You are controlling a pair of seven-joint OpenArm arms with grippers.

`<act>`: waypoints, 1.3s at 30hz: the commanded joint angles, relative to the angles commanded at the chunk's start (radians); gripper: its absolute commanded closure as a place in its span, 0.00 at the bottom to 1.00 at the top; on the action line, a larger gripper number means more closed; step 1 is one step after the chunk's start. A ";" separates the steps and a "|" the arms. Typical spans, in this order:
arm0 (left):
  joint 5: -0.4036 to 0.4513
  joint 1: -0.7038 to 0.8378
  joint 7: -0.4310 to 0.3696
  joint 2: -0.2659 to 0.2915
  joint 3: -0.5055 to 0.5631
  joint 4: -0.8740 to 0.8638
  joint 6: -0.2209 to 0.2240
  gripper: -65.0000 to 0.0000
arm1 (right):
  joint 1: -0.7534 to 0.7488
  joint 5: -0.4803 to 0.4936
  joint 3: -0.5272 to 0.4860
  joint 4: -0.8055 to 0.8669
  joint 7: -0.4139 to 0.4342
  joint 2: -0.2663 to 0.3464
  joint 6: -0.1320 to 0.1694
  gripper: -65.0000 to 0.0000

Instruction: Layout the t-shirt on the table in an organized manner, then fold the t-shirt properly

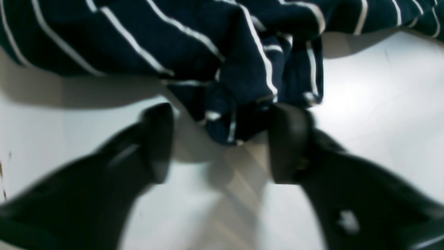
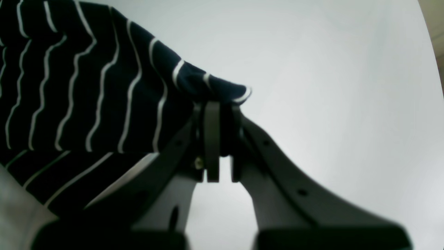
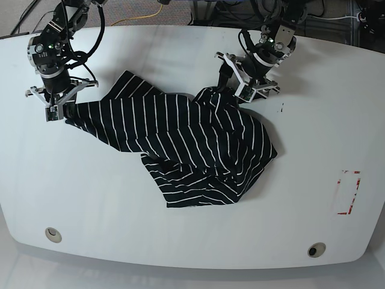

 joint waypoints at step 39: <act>0.000 -0.127 0.002 -0.124 -0.269 0.239 -0.006 1.00 | 0.110 -0.008 0.002 0.006 -0.002 0.017 0.000 1.00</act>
